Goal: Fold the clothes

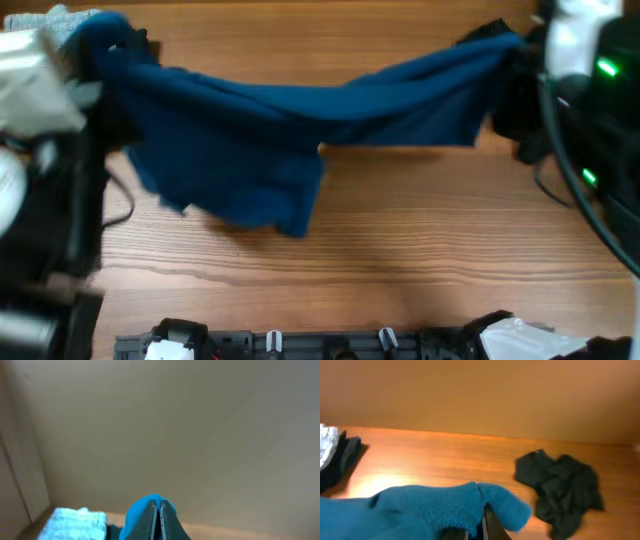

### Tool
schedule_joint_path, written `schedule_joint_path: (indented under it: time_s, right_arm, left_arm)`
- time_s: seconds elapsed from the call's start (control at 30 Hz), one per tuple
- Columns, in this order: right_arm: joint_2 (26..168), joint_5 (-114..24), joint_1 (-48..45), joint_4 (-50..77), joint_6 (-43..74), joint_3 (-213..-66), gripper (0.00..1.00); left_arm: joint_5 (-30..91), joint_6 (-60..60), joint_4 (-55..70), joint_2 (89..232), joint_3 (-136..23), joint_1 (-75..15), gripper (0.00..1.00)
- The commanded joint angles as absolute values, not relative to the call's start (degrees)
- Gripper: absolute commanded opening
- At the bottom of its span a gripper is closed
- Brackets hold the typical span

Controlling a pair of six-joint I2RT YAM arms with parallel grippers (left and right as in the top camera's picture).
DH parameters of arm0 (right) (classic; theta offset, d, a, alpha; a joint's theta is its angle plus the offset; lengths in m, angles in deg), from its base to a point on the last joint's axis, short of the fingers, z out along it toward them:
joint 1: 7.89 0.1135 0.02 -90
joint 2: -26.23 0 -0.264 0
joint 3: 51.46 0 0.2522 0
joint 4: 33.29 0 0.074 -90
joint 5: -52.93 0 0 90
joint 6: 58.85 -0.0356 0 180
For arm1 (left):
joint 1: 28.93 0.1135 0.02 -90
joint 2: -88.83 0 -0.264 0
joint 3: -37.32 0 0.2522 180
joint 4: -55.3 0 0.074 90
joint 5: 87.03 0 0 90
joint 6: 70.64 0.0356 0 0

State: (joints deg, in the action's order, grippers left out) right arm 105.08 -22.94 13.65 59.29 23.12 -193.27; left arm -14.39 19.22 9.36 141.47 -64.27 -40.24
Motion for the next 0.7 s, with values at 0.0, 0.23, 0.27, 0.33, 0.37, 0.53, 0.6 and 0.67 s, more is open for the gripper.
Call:
schedule_joint_path:
  time_s: [0.0,0.23,0.27,0.33,0.37,0.53,0.6,0.67]
  right_arm:
    - [101.2,-17.3,13.6,61.6,21.3,-198.9,0.04]
    - [96.5,-13.2,13.6,64.6,19.0,-200.3,0.04]
    - [96.8,-12.6,13.6,65.0,18.9,-200.3,0.04]
    - [98.1,-12.6,13.6,65.3,19.0,-200.3,0.04]
    - [98.9,-12.4,13.6,65.4,18.9,-200.3,0.04]
    - [107.8,-9.4,13.2,67.0,17.0,-200.2,0.04]
    - [111.5,-9.4,11.8,67.3,16.3,-200.2,0.04]
    - [115.3,-9.7,9.5,65.0,16.5,-200.2,0.04]
  left_arm:
    - [-18.8,18.8,10.9,135.9,-65.5,-40.3,0.04]
    - [-19.6,18.9,17.9,133.6,-65.5,-40.3,0.04]
    - [-19.6,18.9,18.7,134.0,-65.5,-40.3,0.04]
    - [-19.7,18.9,19.8,135.3,-65.5,-40.3,0.04]
    - [-19.7,18.9,20.0,136.5,-65.5,-40.3,0.04]
    - [-21.3,18.9,19.9,146.6,-65.5,-40.3,0.04]
    - [-21.5,18.9,20.0,150.5,-65.5,-40.3,0.04]
    - [-21.6,19.1,22.0,155.5,-65.5,-40.3,0.04]
